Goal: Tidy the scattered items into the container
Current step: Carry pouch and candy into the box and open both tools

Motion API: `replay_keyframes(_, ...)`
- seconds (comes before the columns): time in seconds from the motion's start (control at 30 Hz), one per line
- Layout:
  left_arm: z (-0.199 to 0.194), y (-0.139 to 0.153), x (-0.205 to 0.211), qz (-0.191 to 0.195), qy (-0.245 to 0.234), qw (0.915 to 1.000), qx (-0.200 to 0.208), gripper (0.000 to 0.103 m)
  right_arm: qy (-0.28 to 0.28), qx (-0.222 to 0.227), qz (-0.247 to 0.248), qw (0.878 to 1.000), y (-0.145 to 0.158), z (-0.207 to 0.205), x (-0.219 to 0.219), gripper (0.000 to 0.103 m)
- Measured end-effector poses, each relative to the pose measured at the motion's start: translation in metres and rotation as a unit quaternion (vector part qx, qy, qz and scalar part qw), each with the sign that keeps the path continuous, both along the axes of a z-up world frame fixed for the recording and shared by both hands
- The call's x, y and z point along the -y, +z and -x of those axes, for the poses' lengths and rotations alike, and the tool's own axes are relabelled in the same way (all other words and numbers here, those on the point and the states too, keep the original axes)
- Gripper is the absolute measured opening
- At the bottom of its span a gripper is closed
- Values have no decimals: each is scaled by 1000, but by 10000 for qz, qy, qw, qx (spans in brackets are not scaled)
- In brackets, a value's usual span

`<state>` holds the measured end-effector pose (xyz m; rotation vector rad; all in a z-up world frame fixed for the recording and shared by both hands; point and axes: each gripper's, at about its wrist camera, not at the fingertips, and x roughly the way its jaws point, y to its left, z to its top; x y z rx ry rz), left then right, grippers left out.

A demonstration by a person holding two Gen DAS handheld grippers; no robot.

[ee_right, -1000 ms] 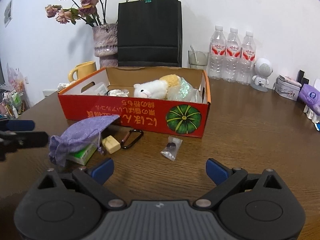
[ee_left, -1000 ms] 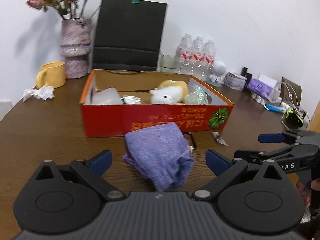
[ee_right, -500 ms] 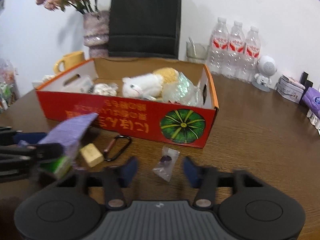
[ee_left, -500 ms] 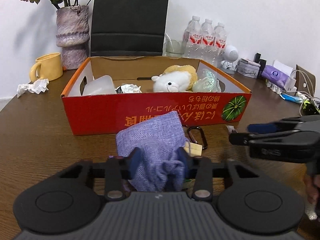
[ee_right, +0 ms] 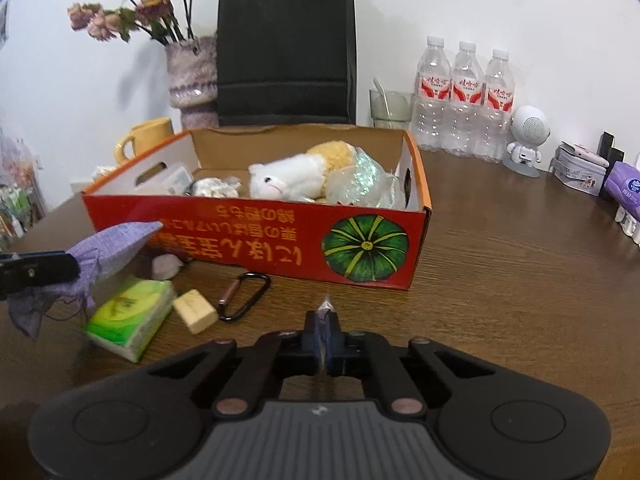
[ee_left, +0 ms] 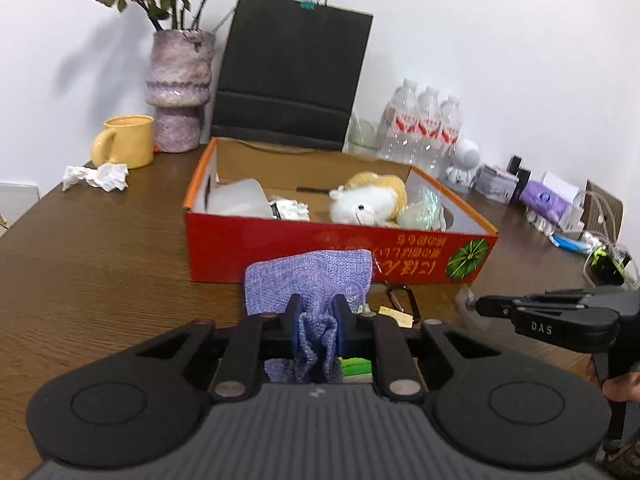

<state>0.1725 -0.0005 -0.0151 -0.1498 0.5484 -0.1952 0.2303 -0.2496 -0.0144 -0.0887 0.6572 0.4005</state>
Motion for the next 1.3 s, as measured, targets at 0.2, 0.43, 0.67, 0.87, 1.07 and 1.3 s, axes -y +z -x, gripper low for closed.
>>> replay_keyframes(0.2, 19, 33, -19, 210, 8, 9987, 469, 17, 143, 317, -366, 9987, 29, 21, 8, 1)
replay_keyframes(0.43, -4, 85, -23, 143, 131, 9928, 1180, 17, 346, 935, -567, 9934, 84, 3, -1, 1)
replay_keyframes(0.67, -87, 92, -7, 154, 45, 9982, 579, 17, 682, 506, -304, 9959, 95, -66, -48, 1)
replay_keyframes(0.87, -156, 55, 13, -309, 57, 9988, -369, 17, 782, -312, 151, 9963, 55, -122, -87, 1)
replay_keyframes(1.07, -181, 32, 23, -591, 89, 9968, -530, 36, 717, -487, 293, 9958, 33, -139, -96, 12)
replay_keyframes(1.3, -146, 45, 13, -574, 91, 9983, 55, 96, 863, 132, 258, 9959, 51, -98, -79, 90)
